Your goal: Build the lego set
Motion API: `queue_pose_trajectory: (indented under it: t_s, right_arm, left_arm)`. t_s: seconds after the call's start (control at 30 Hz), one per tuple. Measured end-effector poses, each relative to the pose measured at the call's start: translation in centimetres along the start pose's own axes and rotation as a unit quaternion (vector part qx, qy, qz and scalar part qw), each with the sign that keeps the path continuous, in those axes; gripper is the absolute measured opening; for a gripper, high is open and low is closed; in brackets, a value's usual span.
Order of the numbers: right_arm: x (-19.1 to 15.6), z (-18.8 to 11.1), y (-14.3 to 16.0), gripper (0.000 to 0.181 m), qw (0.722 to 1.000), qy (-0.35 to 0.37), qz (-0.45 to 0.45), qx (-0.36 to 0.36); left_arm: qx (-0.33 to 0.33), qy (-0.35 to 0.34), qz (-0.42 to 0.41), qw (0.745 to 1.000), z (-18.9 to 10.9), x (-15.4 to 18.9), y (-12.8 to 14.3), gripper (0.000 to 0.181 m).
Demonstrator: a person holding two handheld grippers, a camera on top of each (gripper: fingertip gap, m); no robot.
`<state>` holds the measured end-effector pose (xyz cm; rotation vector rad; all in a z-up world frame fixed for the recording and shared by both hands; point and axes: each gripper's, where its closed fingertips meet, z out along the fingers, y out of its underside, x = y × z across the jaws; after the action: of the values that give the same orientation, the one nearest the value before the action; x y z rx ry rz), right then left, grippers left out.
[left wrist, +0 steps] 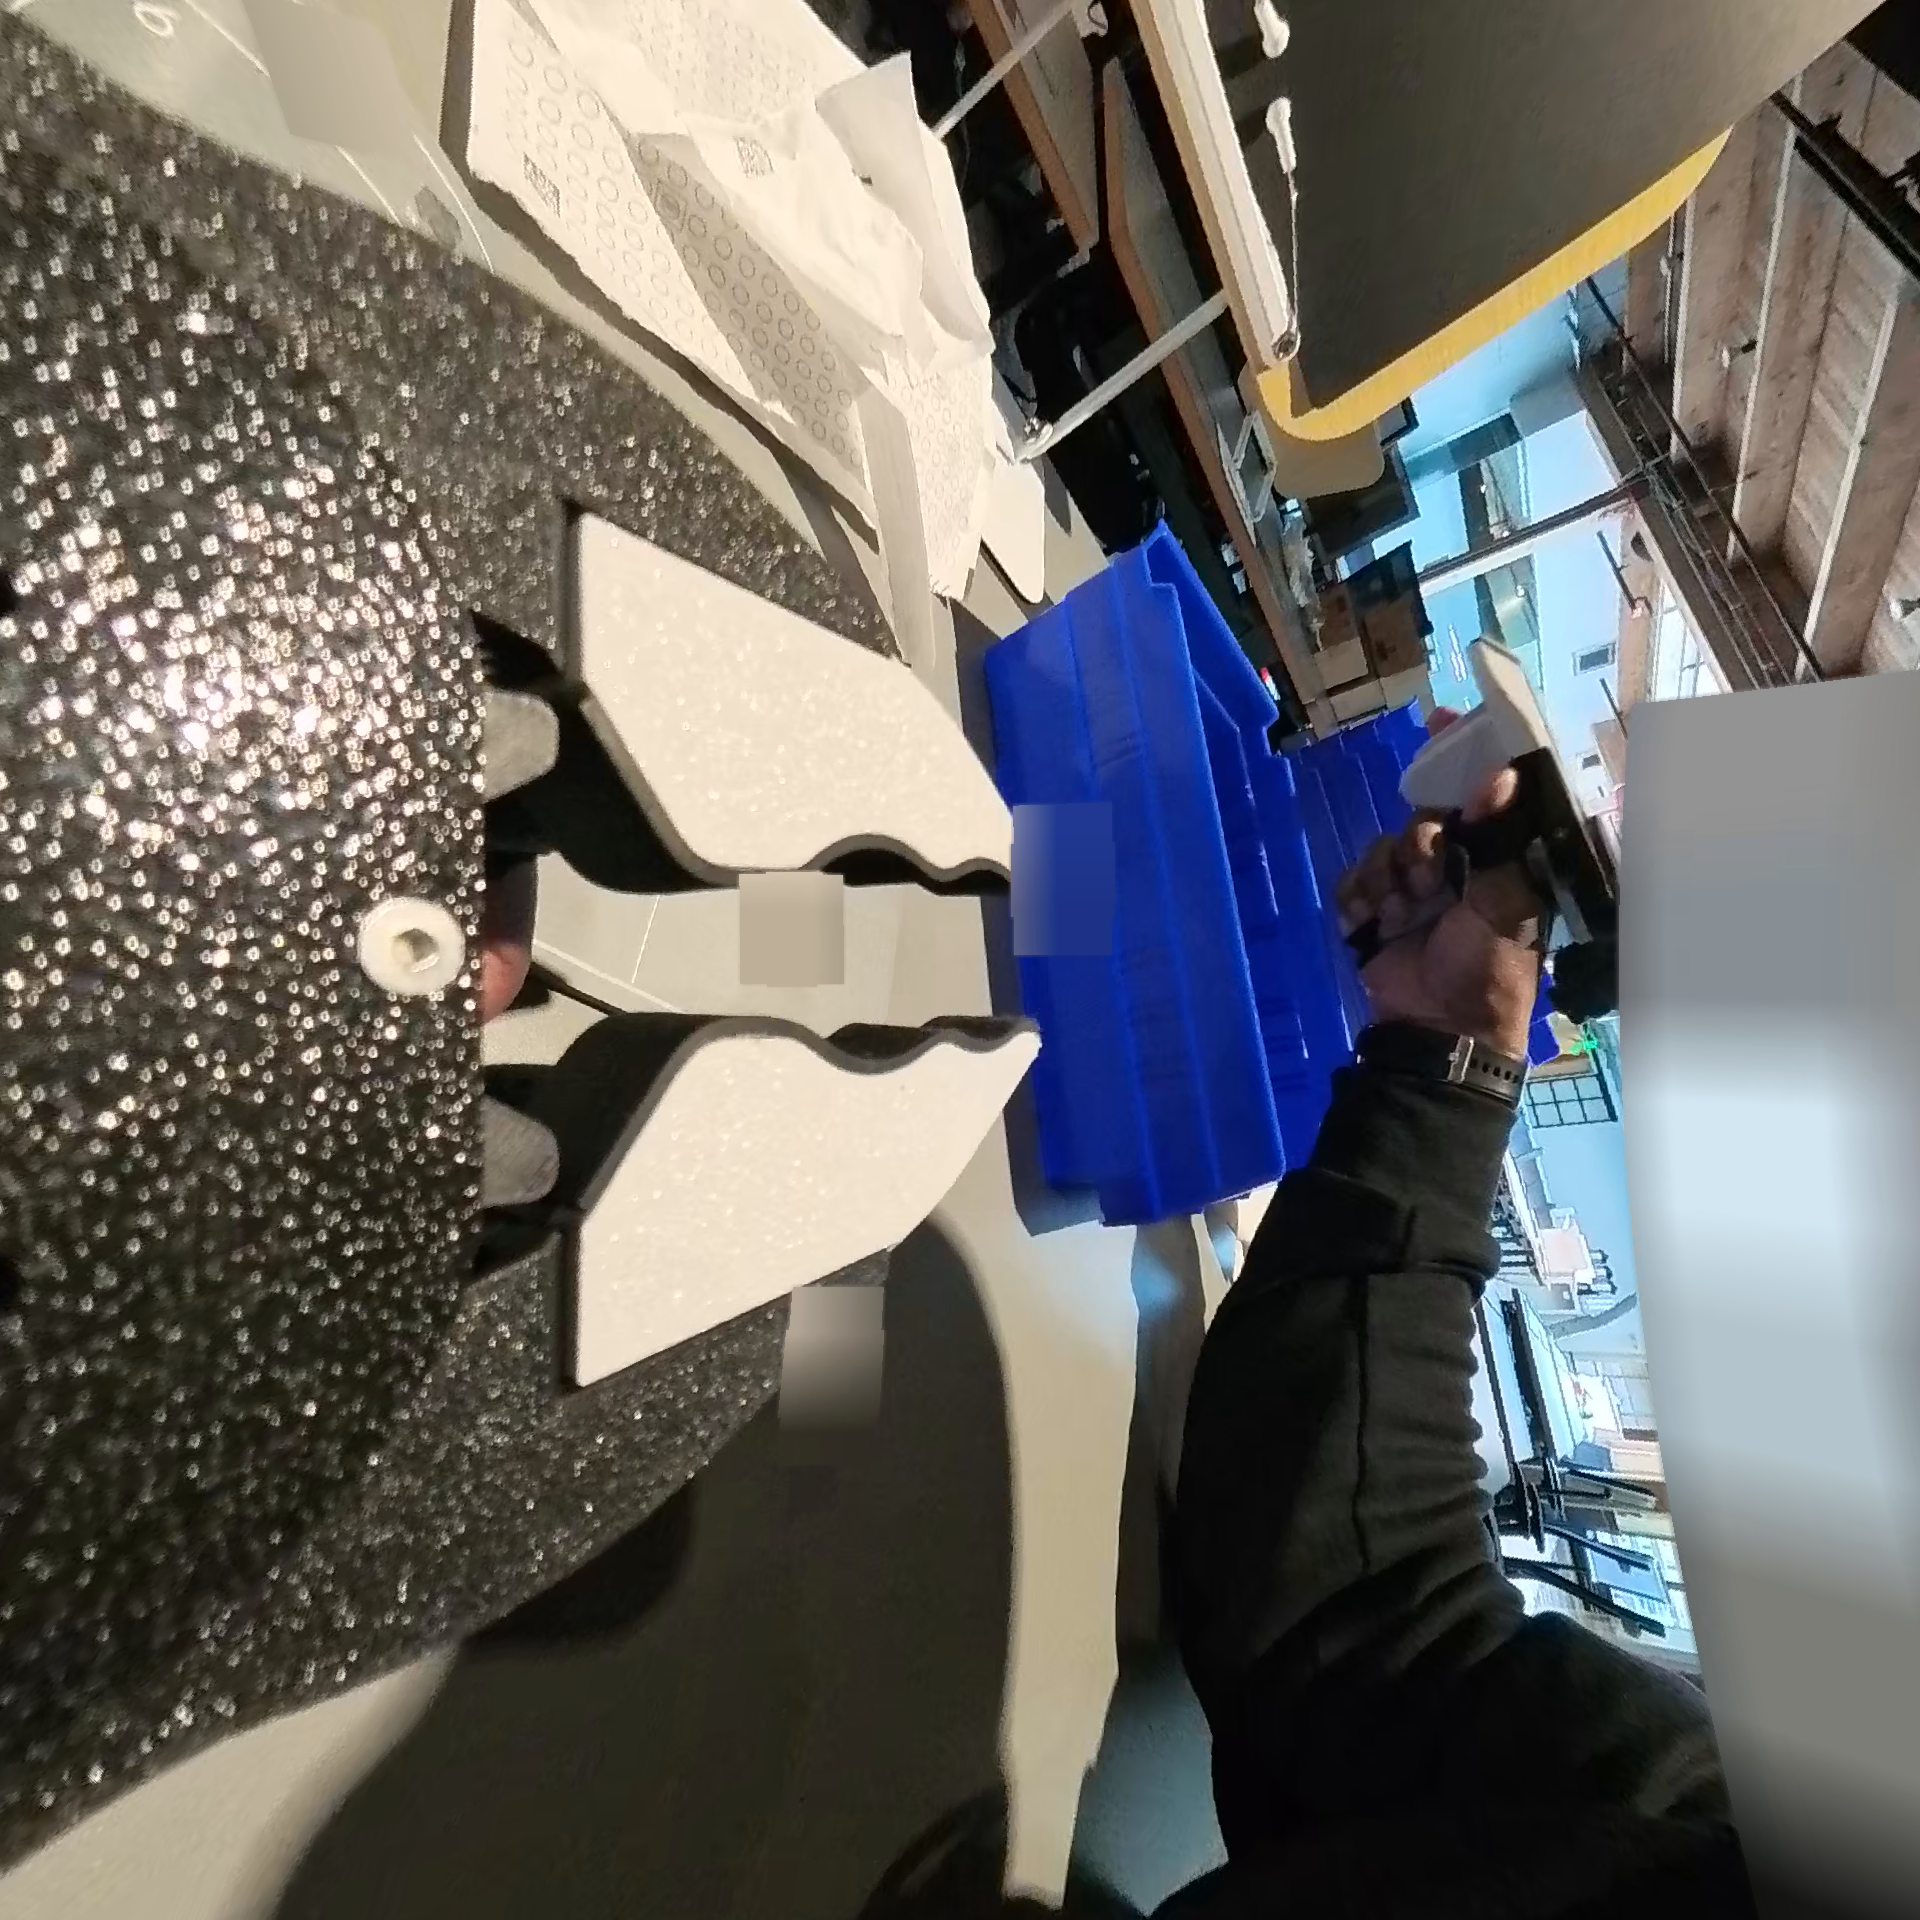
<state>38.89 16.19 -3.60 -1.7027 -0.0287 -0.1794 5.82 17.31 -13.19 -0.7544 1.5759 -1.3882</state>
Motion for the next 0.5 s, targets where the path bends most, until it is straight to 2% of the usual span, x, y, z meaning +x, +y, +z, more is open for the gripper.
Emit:
queue_pose_trajectory:
  t_s: [0.27,0.5]
  right_arm:
    - [-0.1,0.3,2.0,0.028,0.998,-0.008,0.023,-0.065]
    - [0.2,-0.1,2.6,0.028,0.995,-0.007,0.041,-0.087]
  left_arm:
    - [-0.002,0.002,0.0,1.0,0.0,0.0,0.1,0.022]
    - [-0.005,0.004,0.004,1.0,0.1,0.2,0.2,0.022]
